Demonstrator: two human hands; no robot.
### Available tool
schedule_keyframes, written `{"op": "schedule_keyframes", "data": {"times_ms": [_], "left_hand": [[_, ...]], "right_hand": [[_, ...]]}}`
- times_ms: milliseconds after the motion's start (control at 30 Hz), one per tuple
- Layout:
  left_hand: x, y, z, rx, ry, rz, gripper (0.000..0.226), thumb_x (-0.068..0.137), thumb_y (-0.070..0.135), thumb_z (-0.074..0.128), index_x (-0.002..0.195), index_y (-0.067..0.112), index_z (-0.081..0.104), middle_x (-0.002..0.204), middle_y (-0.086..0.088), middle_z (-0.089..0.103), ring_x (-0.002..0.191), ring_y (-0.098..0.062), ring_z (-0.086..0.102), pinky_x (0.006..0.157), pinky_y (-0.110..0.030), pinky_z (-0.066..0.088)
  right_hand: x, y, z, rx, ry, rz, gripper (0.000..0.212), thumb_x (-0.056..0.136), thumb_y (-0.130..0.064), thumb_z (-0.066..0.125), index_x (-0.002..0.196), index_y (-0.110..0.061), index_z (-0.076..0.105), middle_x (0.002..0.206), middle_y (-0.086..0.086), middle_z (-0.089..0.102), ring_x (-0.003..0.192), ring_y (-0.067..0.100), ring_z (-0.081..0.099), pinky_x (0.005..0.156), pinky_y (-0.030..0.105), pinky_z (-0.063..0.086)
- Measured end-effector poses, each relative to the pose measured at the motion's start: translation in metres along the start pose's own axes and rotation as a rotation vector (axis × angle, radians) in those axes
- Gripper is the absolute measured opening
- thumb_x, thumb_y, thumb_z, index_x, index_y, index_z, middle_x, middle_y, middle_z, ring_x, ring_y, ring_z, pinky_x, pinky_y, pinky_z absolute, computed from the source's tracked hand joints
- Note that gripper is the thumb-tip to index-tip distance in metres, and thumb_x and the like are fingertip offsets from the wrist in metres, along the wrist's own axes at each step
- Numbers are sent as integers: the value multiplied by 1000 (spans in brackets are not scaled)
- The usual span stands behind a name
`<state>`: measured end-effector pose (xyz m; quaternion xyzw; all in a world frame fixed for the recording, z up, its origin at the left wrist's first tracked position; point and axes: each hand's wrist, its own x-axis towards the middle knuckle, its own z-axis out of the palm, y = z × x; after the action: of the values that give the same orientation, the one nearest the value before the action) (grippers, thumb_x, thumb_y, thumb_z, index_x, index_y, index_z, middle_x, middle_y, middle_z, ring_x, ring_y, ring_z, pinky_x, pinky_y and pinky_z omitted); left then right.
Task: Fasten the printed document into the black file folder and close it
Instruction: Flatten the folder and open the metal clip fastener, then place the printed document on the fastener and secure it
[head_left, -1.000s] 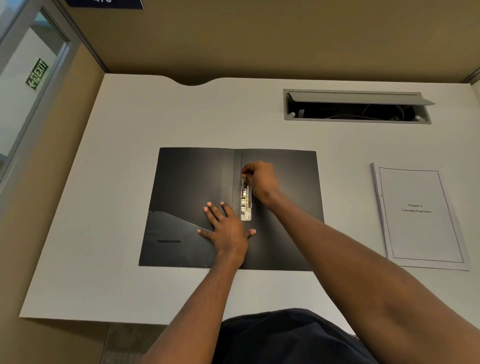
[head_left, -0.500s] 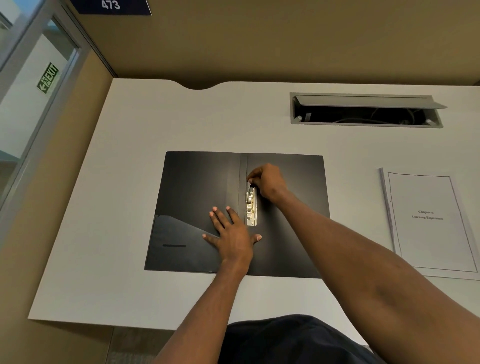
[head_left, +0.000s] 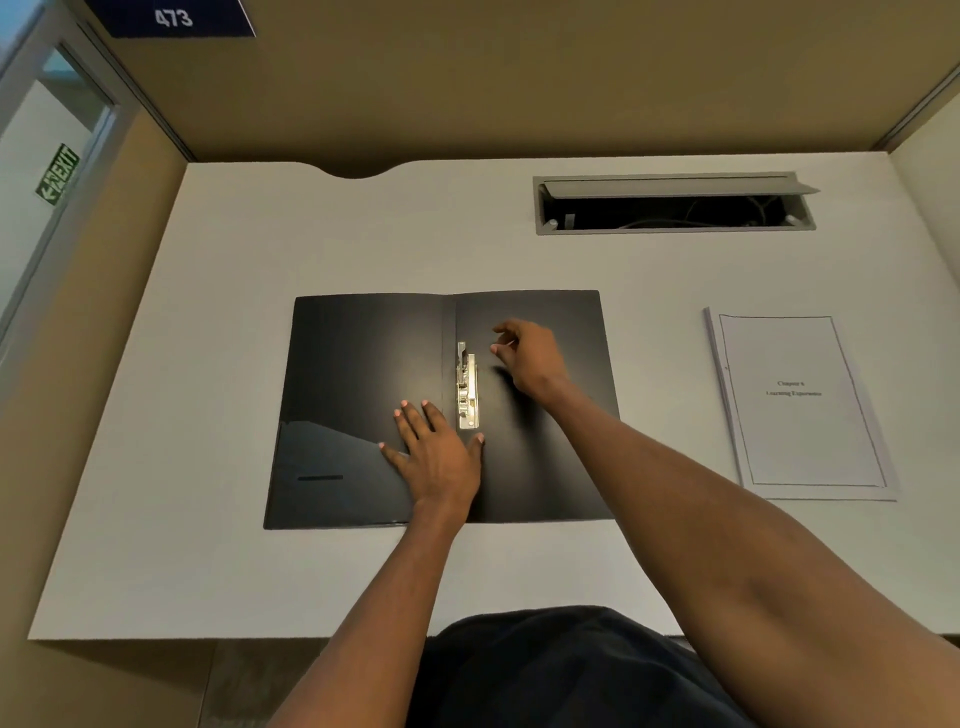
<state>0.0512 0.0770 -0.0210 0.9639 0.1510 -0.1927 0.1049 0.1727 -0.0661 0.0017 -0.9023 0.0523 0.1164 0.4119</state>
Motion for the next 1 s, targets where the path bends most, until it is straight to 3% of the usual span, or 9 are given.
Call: {"op": "schedule_keyframes", "data": {"times_ms": [300,500,667,800,1000], "left_hand": [[-29,58,-5,-144,218,75,79,99,46,56,160,8,26,168,-18,26,154,-36,30,122,-51,34],[-52,133,4,-321,227,180,78,100,36,58,162,5,21,170,-14,24,155,-32,29,122,-45,37],[-72,207,25,-455,153,253,63,104,29,56,158,8,31,163,-12,35,150,-29,37,117,-39,41],[-94,282,49,-586,-5,270,57,106,27,51,158,10,35,162,-8,37,147,-27,43,119,-44,42],[-97,322,65,-670,-125,192,60,105,22,50,161,12,30,164,-8,36,150,-27,39,121,-47,39]], "right_hand": [[-37,54,-51,59,116,58,37,95,-23,71,129,-12,66,114,6,71,104,21,66,98,37,54],[-59,108,-107,47,167,69,38,96,-23,70,131,-14,63,117,5,69,103,20,66,97,40,55],[-79,166,-167,92,246,111,36,95,-20,71,129,-12,64,116,6,69,100,21,66,93,43,56],[-96,230,-228,82,306,164,36,95,-22,70,129,-12,63,119,6,66,104,22,65,92,43,54],[-112,273,-266,-23,421,250,45,97,-28,67,137,-12,57,136,7,56,127,24,53,100,40,51]]}}
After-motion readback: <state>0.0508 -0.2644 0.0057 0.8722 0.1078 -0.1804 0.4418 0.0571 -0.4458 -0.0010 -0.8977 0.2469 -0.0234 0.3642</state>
